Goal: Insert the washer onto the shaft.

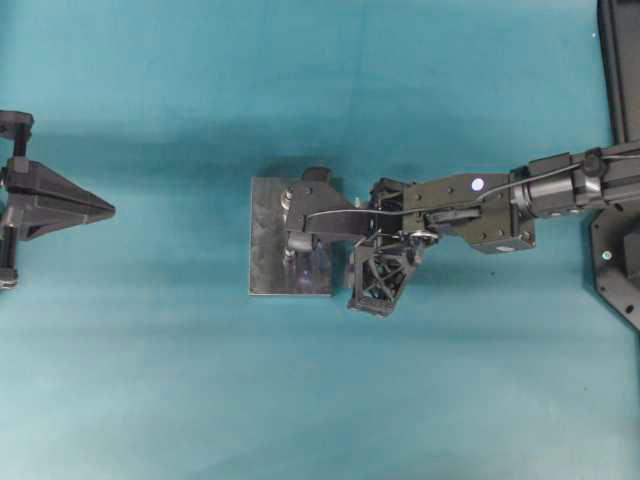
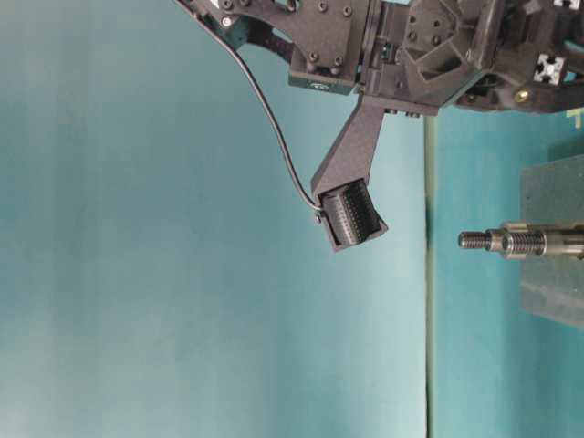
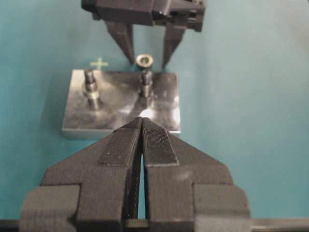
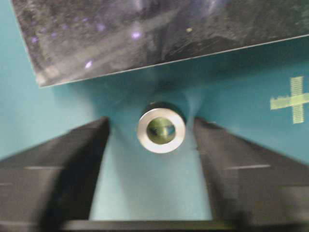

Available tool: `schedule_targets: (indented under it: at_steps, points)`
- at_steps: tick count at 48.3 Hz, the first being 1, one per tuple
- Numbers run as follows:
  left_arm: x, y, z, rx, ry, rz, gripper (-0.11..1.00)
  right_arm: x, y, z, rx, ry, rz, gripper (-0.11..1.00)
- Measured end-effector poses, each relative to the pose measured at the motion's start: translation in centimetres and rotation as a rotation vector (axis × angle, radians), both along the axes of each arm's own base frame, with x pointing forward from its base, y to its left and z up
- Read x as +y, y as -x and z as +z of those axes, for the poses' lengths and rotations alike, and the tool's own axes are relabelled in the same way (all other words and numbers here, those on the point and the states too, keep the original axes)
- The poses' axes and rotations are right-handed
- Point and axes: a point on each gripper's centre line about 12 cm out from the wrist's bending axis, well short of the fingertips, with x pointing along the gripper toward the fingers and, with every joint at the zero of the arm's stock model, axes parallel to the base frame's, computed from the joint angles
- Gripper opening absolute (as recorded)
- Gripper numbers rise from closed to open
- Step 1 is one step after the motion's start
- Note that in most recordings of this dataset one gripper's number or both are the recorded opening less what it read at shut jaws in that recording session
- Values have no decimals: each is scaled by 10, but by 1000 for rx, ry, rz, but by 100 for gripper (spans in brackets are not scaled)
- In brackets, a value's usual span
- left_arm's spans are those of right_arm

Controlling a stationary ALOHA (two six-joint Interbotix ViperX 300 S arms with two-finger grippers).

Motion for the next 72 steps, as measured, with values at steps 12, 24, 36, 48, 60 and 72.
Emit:
schedule_targets:
  at_steps: [12,24,36,48,60,72]
  points:
    - [0,0,0,-2,0,0,0,0,-1,0,-5,1,1,35]
    - [0,0,0,-2,0,0,0,0,4,5,38,-2,2,35]
    - [0,0,0,-2,2,0,0,-13,-4,50,46,14,-3,35]
    - [0,0,0,-2,0,0,0,-15,-32,92,-2,17,4,35]
    - [0,1,1,-6,1,0,0,-17,-60,96,-1,29,54,35]
    - [0,2,2,-14,1,0,0,-17,-79,92,20,36,97,35]
